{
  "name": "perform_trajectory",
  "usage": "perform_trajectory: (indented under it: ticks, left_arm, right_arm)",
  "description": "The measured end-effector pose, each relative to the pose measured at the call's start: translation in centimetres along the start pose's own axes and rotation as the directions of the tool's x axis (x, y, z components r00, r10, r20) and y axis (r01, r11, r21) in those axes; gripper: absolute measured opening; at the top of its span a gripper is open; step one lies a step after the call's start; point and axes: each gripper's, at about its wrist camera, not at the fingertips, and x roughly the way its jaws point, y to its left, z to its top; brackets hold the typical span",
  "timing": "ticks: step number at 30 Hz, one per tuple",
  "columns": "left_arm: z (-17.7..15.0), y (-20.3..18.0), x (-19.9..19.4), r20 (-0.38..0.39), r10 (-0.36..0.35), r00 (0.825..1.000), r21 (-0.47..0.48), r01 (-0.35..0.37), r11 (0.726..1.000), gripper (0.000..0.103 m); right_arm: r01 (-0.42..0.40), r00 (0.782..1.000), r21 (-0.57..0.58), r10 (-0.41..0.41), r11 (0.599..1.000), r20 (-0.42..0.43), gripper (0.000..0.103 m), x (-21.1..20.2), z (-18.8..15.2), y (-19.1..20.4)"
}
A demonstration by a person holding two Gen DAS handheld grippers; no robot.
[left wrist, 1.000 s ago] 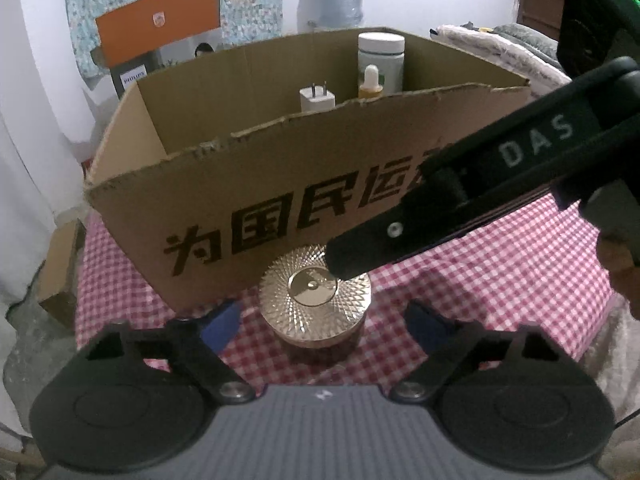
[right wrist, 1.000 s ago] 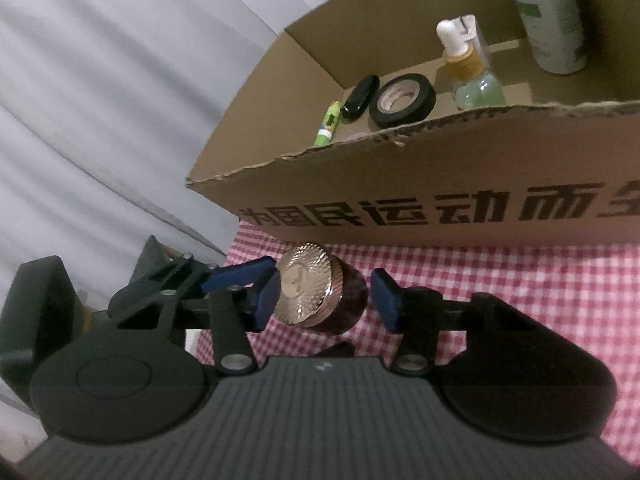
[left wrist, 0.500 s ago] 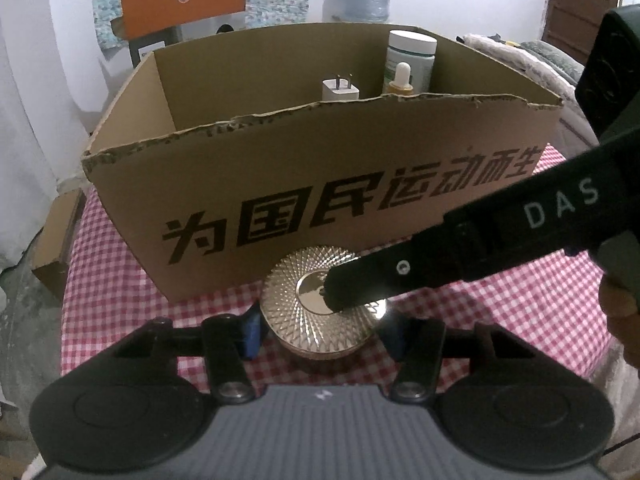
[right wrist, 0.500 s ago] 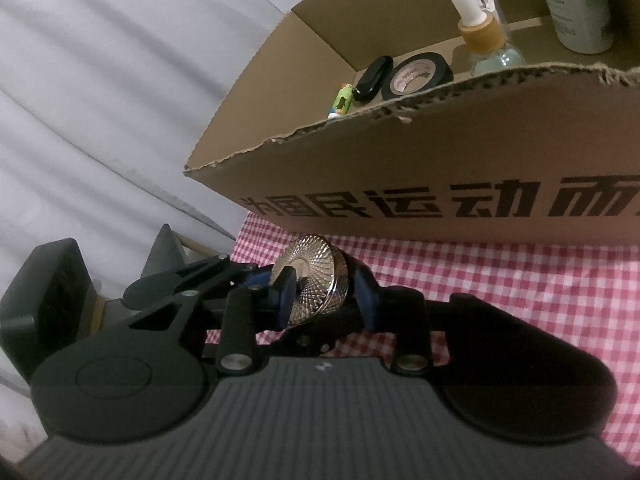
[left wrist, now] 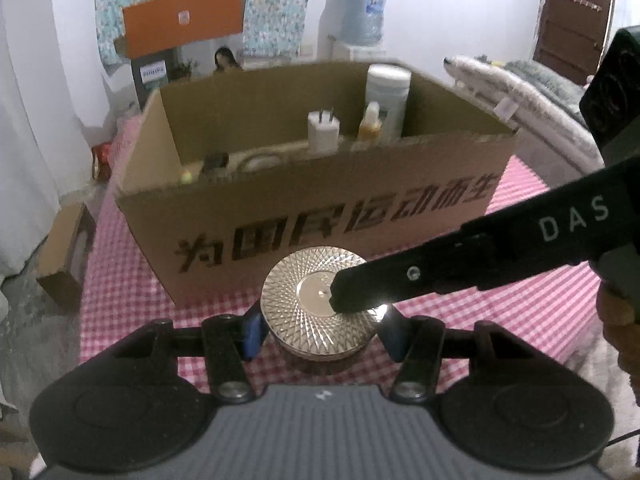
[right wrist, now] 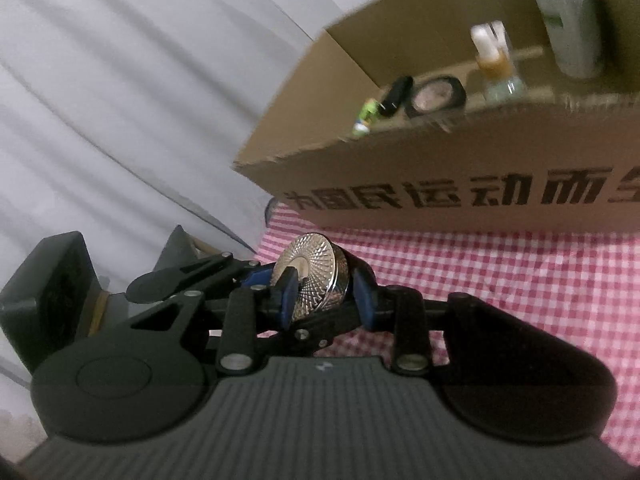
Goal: Organize rigid objects
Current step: 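Lift the gold compact and carry it over the box with the right gripper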
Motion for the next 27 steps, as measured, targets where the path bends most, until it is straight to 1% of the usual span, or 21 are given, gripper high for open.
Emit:
perform_trajectory:
  ticks: [4, 8, 10, 13, 17, 20, 22, 27]
  left_arm:
    - [1.5, -0.7, -3.1, 0.061, 0.003, 0.998, 0.006, -0.004, 1.000, 0.057]
    - [4.0, -1.6, -5.5, 0.132, -0.005, 0.991, 0.028, 0.001, 1.000, 0.057]
    - [5.5, -2.0, -6.0, 0.156, -0.018, 0.988, 0.042, 0.011, 0.999, 0.057]
    - [8.1, -2.4, -5.6, 0.167, -0.056, 0.984, 0.047, 0.049, 0.998, 0.057]
    - [11.3, -2.5, -3.7, 0.151, -0.114, 0.982, 0.033, 0.110, 0.993, 0.057]
    - [13.2, -2.7, -1.2, 0.115, -0.153, 0.982, 0.019, 0.151, 0.988, 0.057]
    - [13.9, -3.1, 0.5, 0.092, -0.174, 0.980, 0.013, 0.174, 0.985, 0.057]
    - [14.1, -3.9, 4.4, 0.018, -0.226, 0.974, -0.014, 0.226, 0.974, 0.057]
  right_arm:
    - [-0.015, 0.999, -0.053, 0.018, 0.999, 0.048, 0.029, -2.9, 0.5, 2.2]
    - [-0.015, 0.993, -0.112, 0.029, 0.994, 0.117, 0.029, -6.4, 1.9, 4.3]
    - [-0.007, 0.990, -0.131, 0.026, 0.991, 0.140, 0.029, -7.6, 2.8, 4.9]
    - [0.015, 0.986, -0.144, 0.009, 0.989, 0.166, 0.030, -9.4, 4.6, 5.2]
    - [0.061, 0.982, -0.136, -0.035, 0.989, 0.185, 0.030, -10.9, 7.4, 4.8]
    - [0.098, 0.981, -0.115, -0.076, 0.989, 0.179, 0.030, -11.5, 9.2, 3.5]
    - [0.119, 0.981, -0.096, -0.102, 0.988, 0.164, 0.030, -11.5, 10.2, 2.2]
    - [0.167, 0.981, -0.034, -0.163, 0.985, 0.108, 0.031, -11.2, 11.4, -1.4]
